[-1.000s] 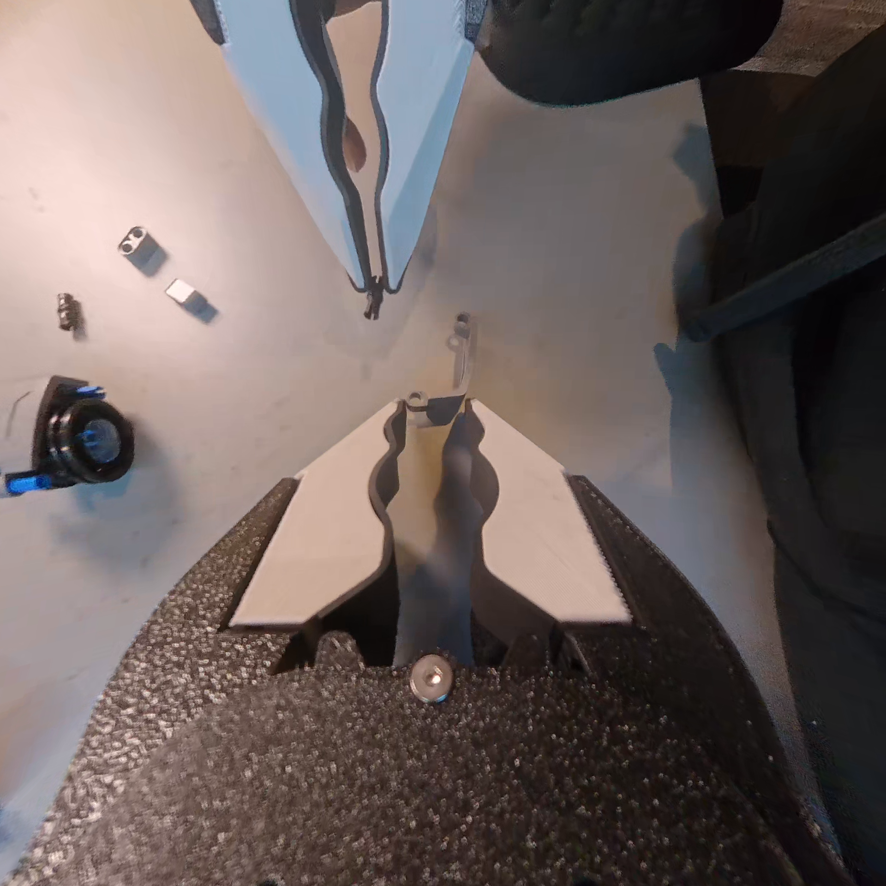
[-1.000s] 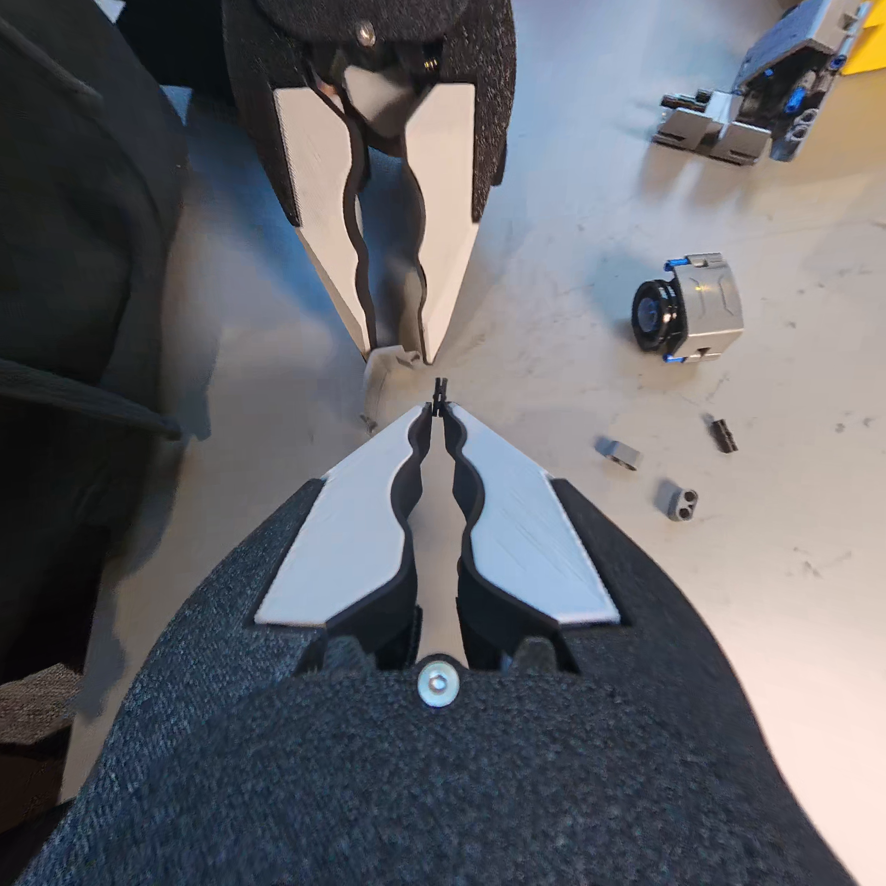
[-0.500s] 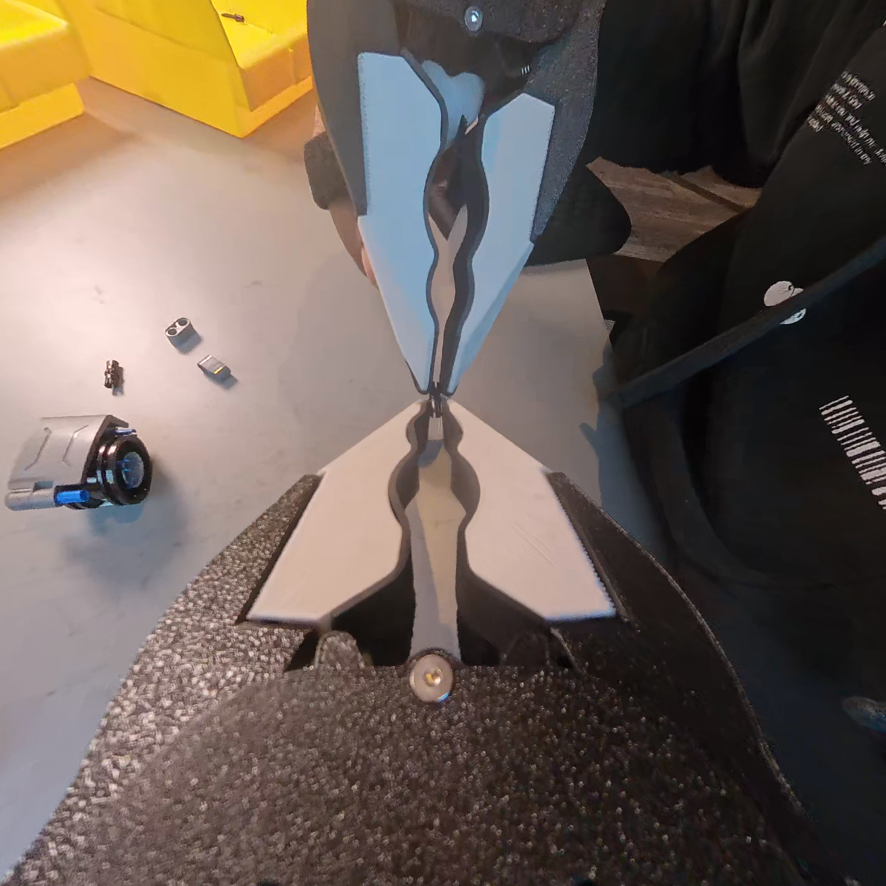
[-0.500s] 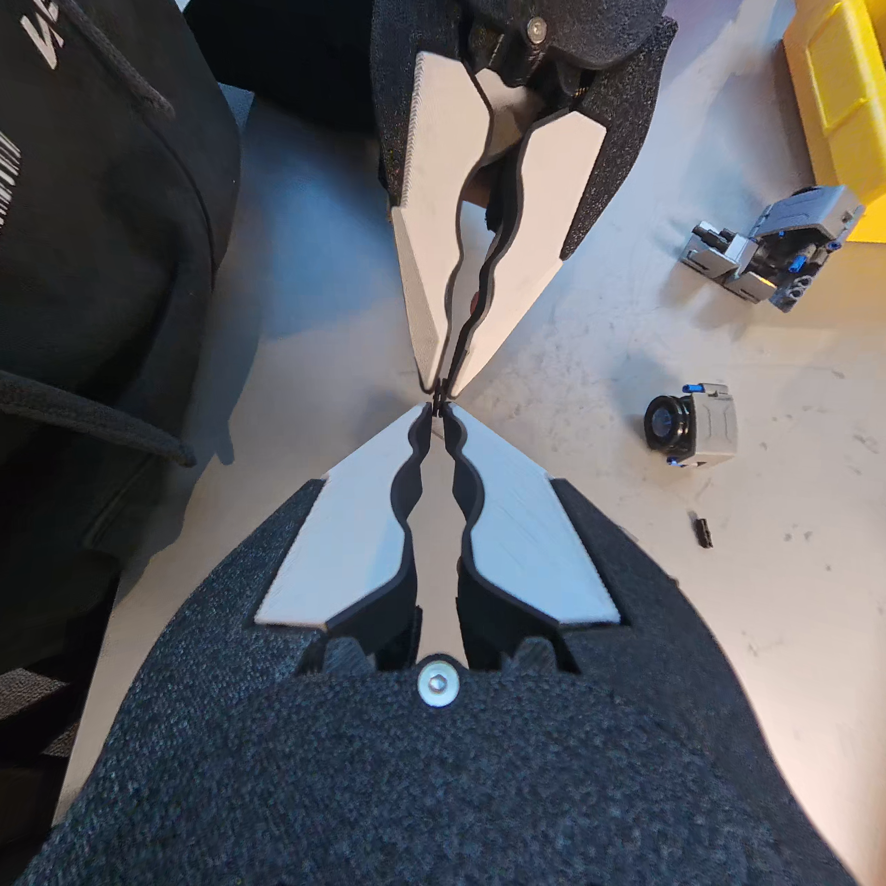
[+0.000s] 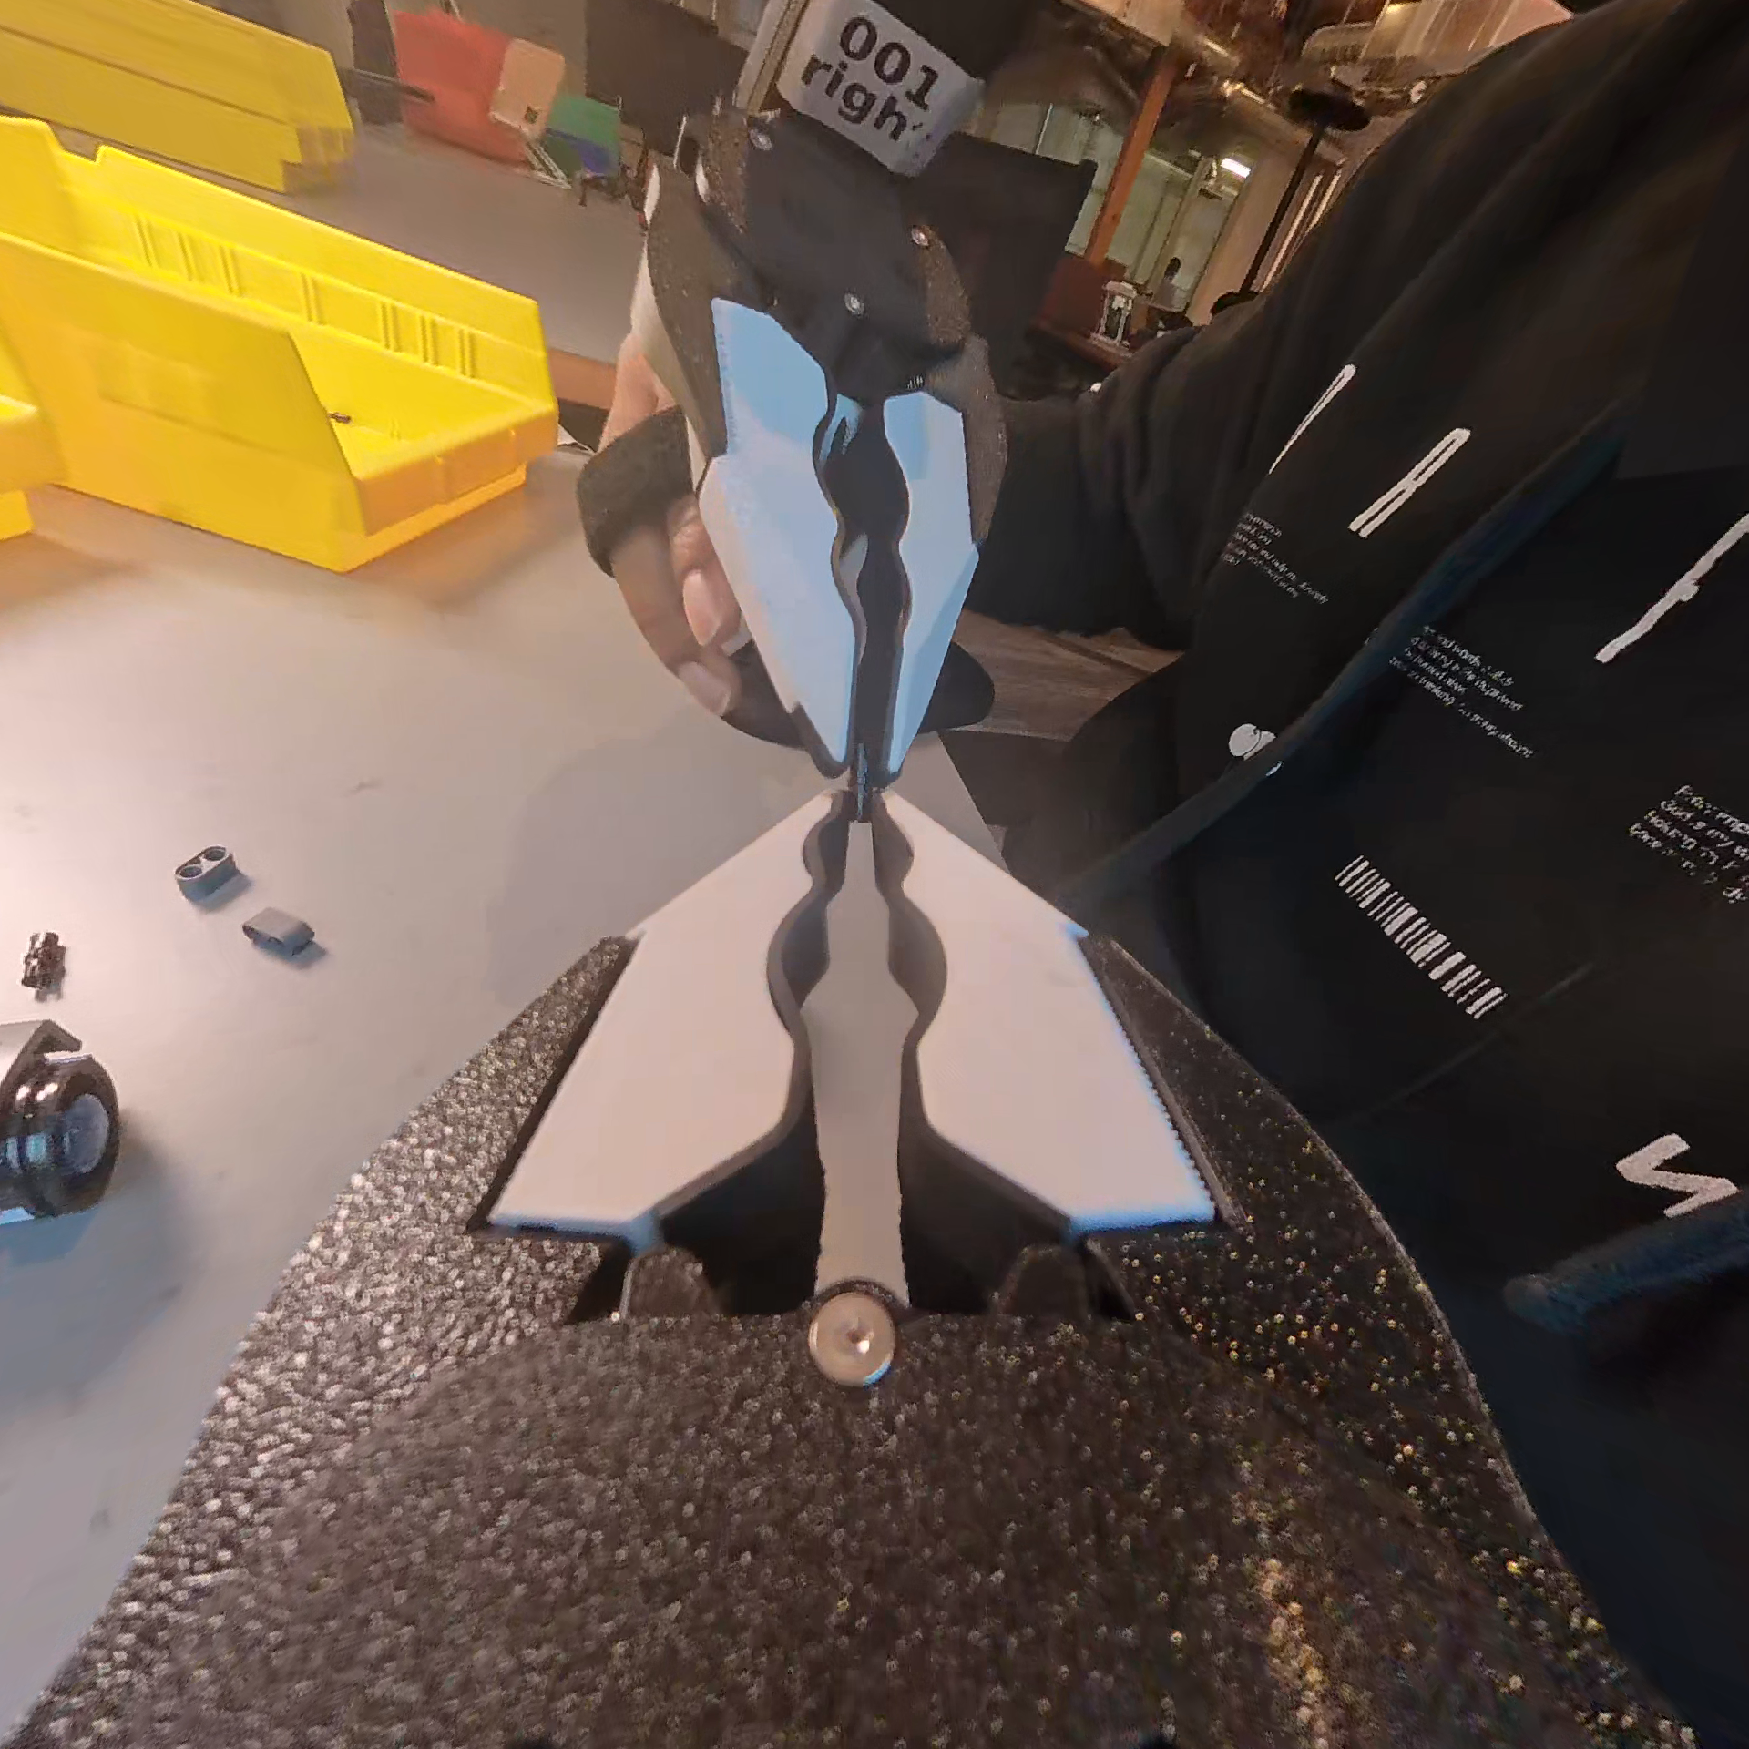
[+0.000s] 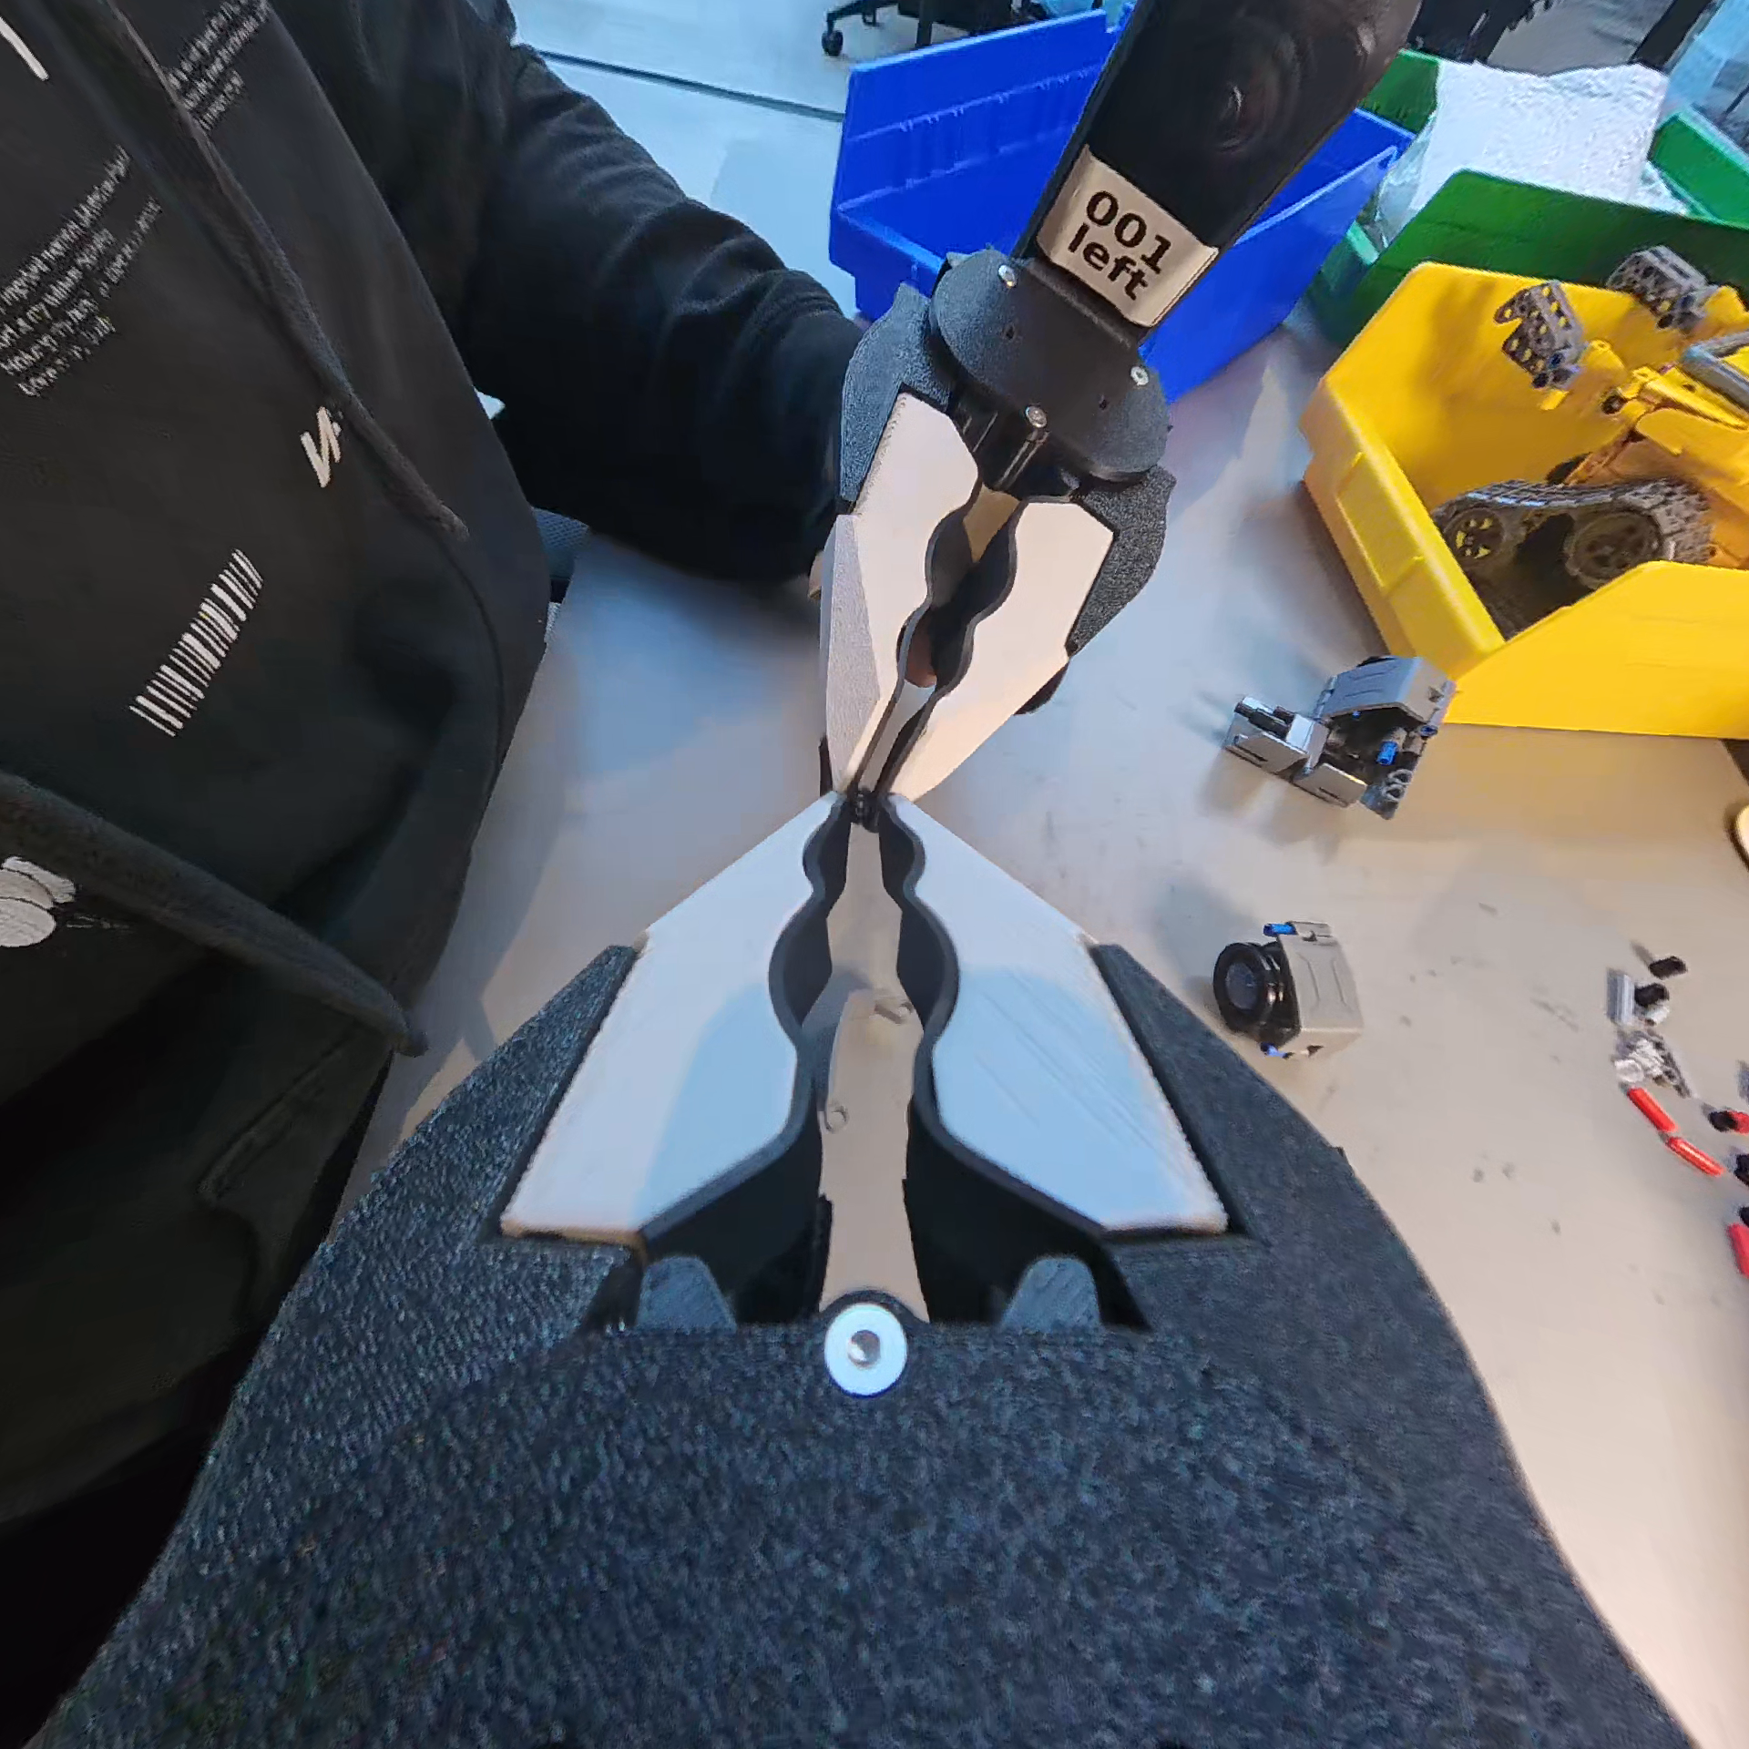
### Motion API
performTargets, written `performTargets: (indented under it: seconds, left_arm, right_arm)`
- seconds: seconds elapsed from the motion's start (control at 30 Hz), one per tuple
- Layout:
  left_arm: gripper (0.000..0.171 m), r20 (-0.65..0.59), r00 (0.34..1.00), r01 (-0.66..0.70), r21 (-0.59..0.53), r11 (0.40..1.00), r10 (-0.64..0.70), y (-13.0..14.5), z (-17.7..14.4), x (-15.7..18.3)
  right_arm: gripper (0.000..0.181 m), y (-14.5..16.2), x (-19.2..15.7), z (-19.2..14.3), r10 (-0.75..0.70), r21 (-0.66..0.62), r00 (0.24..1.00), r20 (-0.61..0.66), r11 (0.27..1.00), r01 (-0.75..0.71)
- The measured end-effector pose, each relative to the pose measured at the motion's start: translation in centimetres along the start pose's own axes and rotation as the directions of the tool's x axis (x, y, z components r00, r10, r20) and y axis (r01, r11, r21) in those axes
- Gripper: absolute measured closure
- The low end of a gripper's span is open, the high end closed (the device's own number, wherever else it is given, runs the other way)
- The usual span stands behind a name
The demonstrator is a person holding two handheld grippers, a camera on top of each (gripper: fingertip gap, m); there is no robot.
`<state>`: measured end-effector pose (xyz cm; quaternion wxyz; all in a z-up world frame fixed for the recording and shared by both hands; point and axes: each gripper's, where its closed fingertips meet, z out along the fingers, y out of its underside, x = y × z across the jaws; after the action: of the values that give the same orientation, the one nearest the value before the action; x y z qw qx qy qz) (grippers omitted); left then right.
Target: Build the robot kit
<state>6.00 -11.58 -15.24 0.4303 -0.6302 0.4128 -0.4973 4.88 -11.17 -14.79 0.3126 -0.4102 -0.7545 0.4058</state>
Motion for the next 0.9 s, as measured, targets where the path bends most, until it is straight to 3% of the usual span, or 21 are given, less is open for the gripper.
performTargets:
  seconds: [0.43,0.57,0.73,0.9]
  left_arm:
    - [0.168,0.007,1.000,-0.007,0.054,0.999,0.007,-0.8,-0.6,-0.2]
    - [0.167,0.066,0.998,0.016,0.041,0.999,-0.018,-0.6,-0.8,-1.4]
    - [0.135,0.212,0.977,0.028,-0.239,0.971,0.024,4.0,-0.5,-3.7]
    - [0.131,0.266,0.961,0.046,-0.432,0.901,0.079,7.9,0.9,-4.6]
  right_arm:
    - [0.178,-0.5,0.5,0.0,-0.017,-0.042,0.999,0.045,0.999,0.019]
    - [0.178,0.0,1.3,0.1,-0.024,-0.099,0.999,0.047,0.995,0.028]
    - [0.179,4.1,2.5,0.7,-0.043,-0.325,0.994,0.104,0.943,0.075]
    - [0.179,7.8,1.4,2.4,-0.047,-0.453,0.975,0.215,0.880,0.142]
